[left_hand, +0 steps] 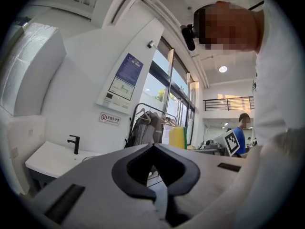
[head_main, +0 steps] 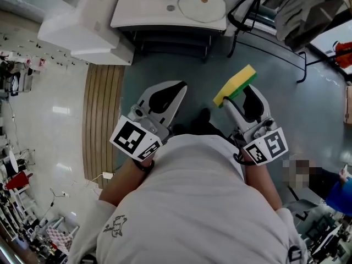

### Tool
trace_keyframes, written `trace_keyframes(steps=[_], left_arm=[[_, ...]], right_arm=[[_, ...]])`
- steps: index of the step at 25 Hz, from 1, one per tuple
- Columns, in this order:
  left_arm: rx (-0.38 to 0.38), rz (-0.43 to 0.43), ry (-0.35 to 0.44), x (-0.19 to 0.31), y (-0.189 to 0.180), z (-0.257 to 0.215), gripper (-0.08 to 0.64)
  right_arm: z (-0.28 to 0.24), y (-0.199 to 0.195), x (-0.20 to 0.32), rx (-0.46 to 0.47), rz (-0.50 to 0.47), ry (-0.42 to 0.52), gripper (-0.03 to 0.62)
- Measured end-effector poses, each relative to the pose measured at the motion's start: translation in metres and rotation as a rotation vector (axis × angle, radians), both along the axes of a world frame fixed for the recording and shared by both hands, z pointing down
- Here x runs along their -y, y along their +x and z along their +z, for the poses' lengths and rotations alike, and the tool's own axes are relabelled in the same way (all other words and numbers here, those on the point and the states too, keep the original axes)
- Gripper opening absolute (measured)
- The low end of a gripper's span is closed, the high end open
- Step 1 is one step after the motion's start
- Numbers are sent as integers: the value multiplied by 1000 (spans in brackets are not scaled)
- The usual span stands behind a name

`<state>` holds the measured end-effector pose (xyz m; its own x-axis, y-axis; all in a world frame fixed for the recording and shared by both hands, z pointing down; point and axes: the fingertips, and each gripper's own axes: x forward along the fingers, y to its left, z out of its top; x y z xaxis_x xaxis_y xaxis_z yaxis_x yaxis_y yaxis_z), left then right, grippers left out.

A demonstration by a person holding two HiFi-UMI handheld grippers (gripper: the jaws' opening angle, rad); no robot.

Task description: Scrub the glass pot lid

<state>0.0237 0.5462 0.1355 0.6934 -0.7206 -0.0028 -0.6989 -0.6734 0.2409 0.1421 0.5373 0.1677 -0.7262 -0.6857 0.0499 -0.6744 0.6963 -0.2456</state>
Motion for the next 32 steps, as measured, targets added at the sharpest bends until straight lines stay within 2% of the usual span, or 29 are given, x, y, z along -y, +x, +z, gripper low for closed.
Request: trace_keyframes(steps=[8,16,24,32], left_arm=[[8,-38,22,72,50,-11,-2],[21,-62,14,106,67,-5,-2],[0,-47,9,144,51,5,-2],[-15,0,15,207,-1,1,-2]], right_arm=[[-13,60,75,-3,-41,17,287],[-5,91,119,-11,-39,5,287],[5,72,152,-23,-35,-1,287],[5,16,210,-43,-10,-11,287]])
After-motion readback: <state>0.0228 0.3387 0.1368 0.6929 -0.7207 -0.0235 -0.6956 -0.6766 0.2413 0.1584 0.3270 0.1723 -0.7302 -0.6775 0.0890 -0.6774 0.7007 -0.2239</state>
